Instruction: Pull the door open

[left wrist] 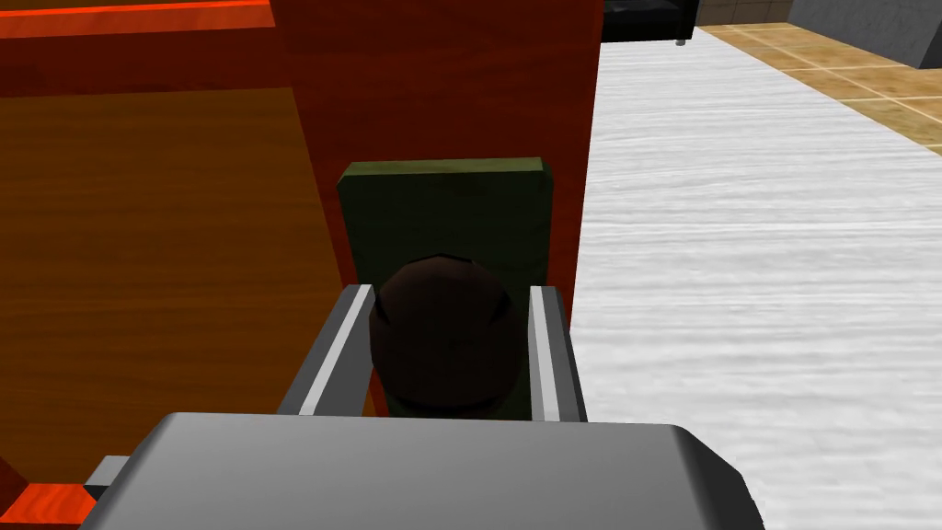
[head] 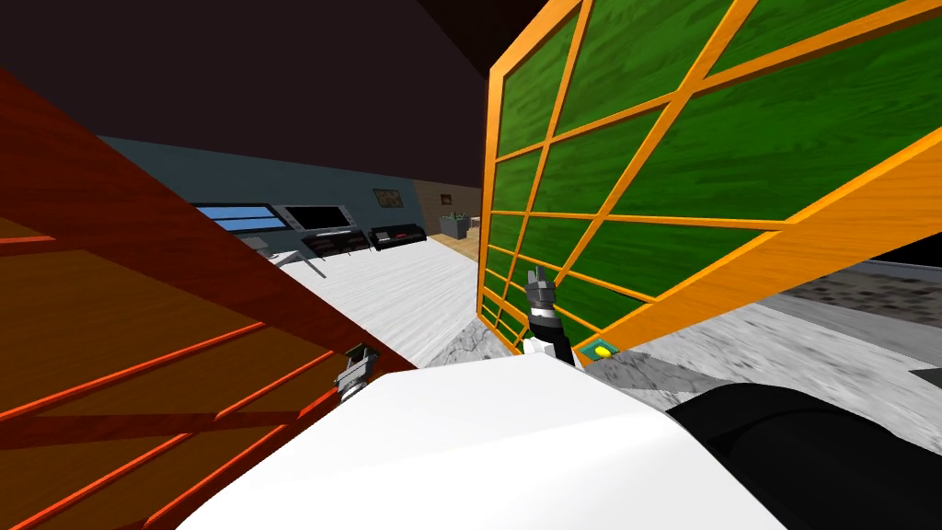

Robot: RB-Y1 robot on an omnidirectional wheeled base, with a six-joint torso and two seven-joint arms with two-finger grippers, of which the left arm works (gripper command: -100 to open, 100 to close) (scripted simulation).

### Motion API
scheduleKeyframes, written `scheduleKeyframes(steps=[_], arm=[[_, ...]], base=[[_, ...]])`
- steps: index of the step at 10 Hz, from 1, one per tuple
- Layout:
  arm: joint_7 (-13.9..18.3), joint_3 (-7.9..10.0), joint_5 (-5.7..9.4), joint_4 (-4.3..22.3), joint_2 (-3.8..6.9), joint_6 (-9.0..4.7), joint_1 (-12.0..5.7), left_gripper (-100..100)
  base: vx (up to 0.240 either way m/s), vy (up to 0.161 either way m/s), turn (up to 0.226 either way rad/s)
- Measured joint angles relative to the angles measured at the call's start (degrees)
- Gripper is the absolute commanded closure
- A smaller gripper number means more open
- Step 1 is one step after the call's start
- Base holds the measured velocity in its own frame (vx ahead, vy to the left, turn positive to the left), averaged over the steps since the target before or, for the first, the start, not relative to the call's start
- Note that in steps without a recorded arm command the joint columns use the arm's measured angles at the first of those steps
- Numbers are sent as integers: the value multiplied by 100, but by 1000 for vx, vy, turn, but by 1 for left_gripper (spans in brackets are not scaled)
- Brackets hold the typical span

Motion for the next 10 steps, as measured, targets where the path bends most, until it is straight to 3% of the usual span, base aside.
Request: scheduleKeyframes(steps=[7,10], arm=[[259,-437,-262,-215,176,-35,149,100],[331,-604,-355,-297,200,-33,214,100]], base=[[-199,-30,-49],[-147,-8,-42]])
